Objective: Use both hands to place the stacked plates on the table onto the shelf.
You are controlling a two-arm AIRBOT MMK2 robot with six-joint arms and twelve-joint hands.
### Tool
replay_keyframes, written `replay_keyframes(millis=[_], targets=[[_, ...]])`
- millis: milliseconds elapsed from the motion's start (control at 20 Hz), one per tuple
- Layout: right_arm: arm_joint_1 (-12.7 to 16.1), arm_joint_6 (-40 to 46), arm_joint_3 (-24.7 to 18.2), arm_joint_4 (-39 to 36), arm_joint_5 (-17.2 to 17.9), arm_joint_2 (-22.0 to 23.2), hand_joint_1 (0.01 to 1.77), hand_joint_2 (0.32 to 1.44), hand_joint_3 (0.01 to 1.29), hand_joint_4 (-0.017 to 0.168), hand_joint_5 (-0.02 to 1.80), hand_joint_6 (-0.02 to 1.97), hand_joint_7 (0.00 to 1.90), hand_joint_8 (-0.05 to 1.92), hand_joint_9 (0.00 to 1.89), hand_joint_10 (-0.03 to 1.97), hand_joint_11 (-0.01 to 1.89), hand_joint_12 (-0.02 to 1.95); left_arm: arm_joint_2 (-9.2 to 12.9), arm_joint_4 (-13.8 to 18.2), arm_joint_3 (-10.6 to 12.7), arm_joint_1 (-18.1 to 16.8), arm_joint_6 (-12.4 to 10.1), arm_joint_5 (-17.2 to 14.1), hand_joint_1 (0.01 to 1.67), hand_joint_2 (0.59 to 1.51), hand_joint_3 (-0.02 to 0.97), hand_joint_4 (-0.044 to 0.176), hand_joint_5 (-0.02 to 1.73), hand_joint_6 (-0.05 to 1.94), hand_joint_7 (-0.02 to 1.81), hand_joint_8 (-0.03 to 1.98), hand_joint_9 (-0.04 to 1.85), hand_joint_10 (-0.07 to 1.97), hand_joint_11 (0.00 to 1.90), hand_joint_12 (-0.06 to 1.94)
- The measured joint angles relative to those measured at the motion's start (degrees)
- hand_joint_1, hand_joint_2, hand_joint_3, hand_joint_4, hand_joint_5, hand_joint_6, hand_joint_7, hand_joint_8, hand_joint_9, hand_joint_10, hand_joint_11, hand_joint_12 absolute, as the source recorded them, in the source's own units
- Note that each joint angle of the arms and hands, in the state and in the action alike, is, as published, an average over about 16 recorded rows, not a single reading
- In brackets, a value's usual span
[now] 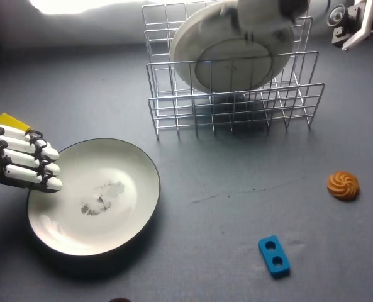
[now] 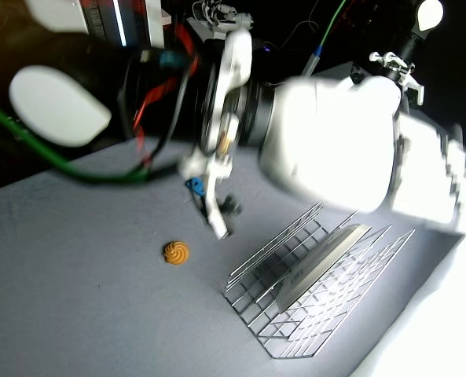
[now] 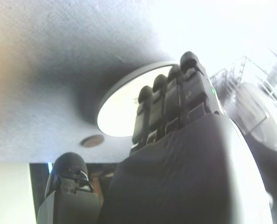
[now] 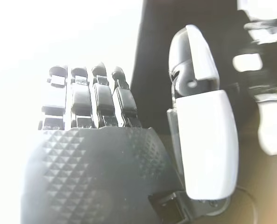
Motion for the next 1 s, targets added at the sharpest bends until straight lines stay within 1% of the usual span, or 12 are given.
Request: replay_keyframes(millis=[150,250,350,500,600,750,1000], targets=[[-1.2,-11.6,-5.8,2.5,1.4,0.4,1.07,0.98,0.01,0.001,0.08,0.03,0.08,0.01,0.06,0.05,0.02,0.14,-0.1,-0.3,0.0,1.0,0.0,0.4,0.02,1.086,0.013,0.002,0.10,0.02,0.08,0.02,0.03,-0.02,0.04,0.08],[-2.6,-18.0,-9.0,4.4,1.7,0.3,1.13,0.95,0.01,0.002,0.04,0.03,0.04,0.01,0.03,0.03,0.02,0.04,-0.2,-0.5,0.0,1.7,0.1,0.7,0.02,1.084,0.013,0.001,0.09,0.01,0.08,0.02,0.02,-0.03,0.03,0.08],[-4.2,-23.2,-11.5,6.3,1.7,-0.1,1.19,0.93,0.01,0.003,0.02,0.03,0.02,0.01,0.02,0.03,0.02,0.01,-0.3,-0.7,0.0,2.4,0.1,0.9,0.02,1.081,0.013,0.000,0.09,0.01,0.07,0.01,0.02,-0.03,0.03,0.08],[-7.1,-28.9,-14.1,9.2,1.5,-1.3,1.26,0.91,0.01,0.005,0.02,0.03,0.02,0.01,0.02,0.03,0.02,0.01,-0.5,-0.9,0.1,3.4,0.2,1.2,0.02,1.079,0.013,-0.001,0.08,0.00,0.07,0.01,0.02,-0.03,0.03,0.08],[-9.1,-31.0,-15.0,11.1,1.4,-2.4,1.31,0.92,0.01,0.004,0.02,0.03,0.02,0.01,0.02,0.03,0.02,0.01,-0.7,-1.0,0.1,3.9,0.2,1.4,0.02,1.078,0.013,-0.002,0.07,0.00,0.06,0.01,0.02,-0.03,0.03,0.08],[-11.8,-33.4,-14.9,13.8,1.6,-4.6,1.37,0.94,0.01,0.004,0.02,0.03,0.02,0.01,0.02,0.03,0.02,0.01,-0.9,-1.1,0.1,4.5,0.3,1.6,0.02,1.077,0.013,-0.003,0.06,-0.01,0.06,0.00,0.02,-0.03,0.03,0.08],[-15.0,-35.6,-11.5,15.8,2.3,-9.2,1.40,0.97,0.01,0.004,0.02,0.03,0.02,0.01,0.02,0.03,0.02,0.01,-1.0,-1.2,0.1,5.0,0.4,1.7,0.02,1.079,0.014,-0.004,0.06,-0.02,0.05,0.00,0.02,-0.03,0.03,0.08]])
